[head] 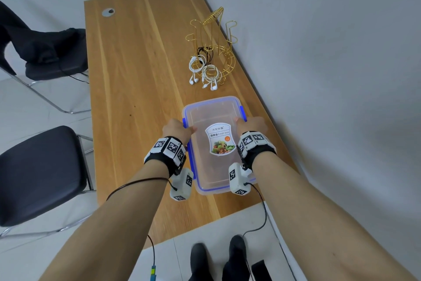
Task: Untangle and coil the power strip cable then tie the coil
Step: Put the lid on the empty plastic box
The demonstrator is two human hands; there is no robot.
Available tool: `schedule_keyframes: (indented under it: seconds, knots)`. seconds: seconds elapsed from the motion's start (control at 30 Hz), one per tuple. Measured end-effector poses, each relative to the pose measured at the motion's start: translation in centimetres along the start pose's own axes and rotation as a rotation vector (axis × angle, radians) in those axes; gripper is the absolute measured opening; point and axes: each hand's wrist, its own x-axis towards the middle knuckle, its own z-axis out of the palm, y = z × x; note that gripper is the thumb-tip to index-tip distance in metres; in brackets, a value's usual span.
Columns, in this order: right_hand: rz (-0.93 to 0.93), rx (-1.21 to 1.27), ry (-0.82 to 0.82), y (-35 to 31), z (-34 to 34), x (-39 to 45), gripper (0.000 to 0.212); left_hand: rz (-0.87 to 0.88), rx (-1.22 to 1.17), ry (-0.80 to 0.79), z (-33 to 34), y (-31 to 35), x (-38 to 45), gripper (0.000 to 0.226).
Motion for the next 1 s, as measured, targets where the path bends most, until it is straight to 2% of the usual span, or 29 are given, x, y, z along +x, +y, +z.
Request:
schedule_keyframes:
  seconds: [0.13,0.27,0.37,0.5,0.63,0.77,0.93,1.0]
  knots:
    - [-0.025,-0.030,-0.047,0.1,-0.4,-0.4,0.036,-0.001,-0.010,-0.017,-0.1,-0.1,-0.2,0.032]
    - [-0.096,0.005,-0.101,1.0,-2.1,-0.9,0.017,-0.030,-0.129,-0.071,0.1,-0.4,-0.5,0.032]
    - [-0.107,0.067,-0.057,1.7,-3.5,-1.2,0.025,-0.071,-0.266,-0.077,1.0,0.0,-1.1,0.056]
    - [-0.096,0.048,0.001,1.7,-5.1,-0.9,0.015,-0.092,-0.374,-0.121,3.1,1.7,-1.5,0.048]
    - [-0.165,0.045,0.019,1.3,-6.0,0.0,0.019,-0.110,-0.444,-0.100,5.1,3.2,-1.3,0.040]
    - [-0.224,-0.002,0.041,1.6,-6.8,1.0,0.046,-0.092,-0.488,-0.064,6.4,4.3,-1.1,0.040]
    - [-0.314,-0.011,0.093,1.5,-7.5,2.1,0.040,-0.066,-0.477,-0.053,7.7,5.8,-0.7,0.039]
    - [-0.323,-0.016,0.104,1.7,-7.5,2.3,0.051,-0.060,-0.476,-0.051,8.1,6.2,-0.6,0.038]
